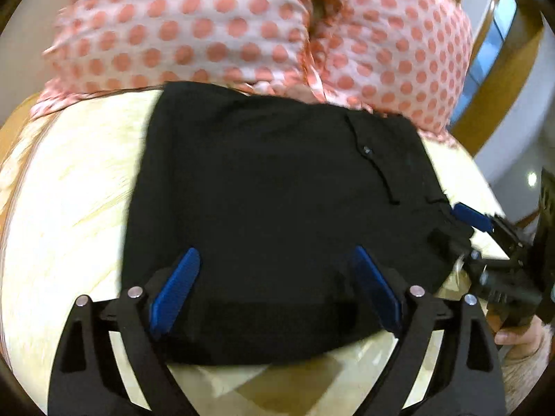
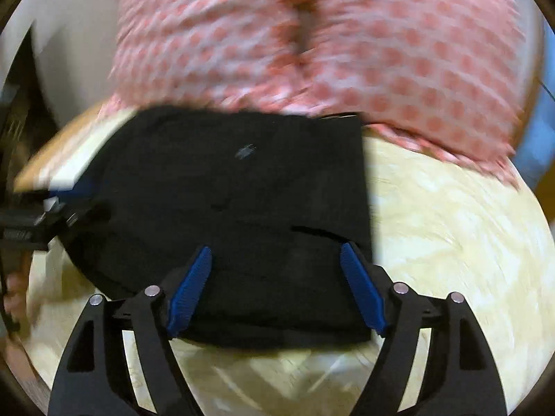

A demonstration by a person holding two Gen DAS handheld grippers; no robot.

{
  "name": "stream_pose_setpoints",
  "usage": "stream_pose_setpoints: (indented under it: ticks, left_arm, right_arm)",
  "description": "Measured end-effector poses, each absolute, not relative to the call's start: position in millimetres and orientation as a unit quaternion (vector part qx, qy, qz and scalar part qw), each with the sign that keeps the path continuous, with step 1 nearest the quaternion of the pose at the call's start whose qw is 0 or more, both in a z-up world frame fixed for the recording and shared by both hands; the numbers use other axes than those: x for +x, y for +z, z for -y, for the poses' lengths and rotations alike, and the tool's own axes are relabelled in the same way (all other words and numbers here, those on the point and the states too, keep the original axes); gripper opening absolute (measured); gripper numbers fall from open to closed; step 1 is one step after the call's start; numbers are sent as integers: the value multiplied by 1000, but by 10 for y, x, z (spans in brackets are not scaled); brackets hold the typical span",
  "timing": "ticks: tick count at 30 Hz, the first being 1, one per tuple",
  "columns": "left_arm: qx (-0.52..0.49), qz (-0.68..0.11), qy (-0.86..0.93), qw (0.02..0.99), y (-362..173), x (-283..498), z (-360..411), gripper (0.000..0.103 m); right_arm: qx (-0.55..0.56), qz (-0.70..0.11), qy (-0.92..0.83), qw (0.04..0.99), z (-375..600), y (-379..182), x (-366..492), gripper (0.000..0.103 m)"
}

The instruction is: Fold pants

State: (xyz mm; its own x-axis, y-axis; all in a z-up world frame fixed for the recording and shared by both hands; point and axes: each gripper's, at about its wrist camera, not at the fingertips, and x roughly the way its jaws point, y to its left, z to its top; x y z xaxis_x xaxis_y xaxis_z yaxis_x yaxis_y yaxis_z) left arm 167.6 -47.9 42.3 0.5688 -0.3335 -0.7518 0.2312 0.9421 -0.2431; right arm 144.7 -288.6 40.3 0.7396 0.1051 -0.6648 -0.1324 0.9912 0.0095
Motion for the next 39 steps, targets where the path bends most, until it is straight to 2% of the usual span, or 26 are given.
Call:
stream_pose_setpoints:
  ticks: [1,2,6,12,25,28,39]
  left_arm:
    - [-60,-422,-148,892,477,1535,412,101]
    - [-55,-410,-132,901,508,1410,352,101]
    - [-44,-381,-86,919,483,906,193,101]
    - [-33,-380,-59,923,255,403,217,101]
    - [31,-376,-49,925,65,185,380,101]
    - [29,-368,-48,928,55,165,374,101]
    - [18,-339,-27,940,30,95,386,101]
  right_arm:
    - [2,-344,46,938,2987,441,1363,90]
    - [29,-331,24,943,3120,475,1235,93]
    - [84,-328,17,941,3263,372,899,95]
    - [52,-324,40,944,2865,128,521,95]
    - [-1,-325,54,944,2352,-79,263,98]
    - [-12,-322,49,946,2306,-103,246,102]
    - [-7,-293,18,956,2269,-142,161,102]
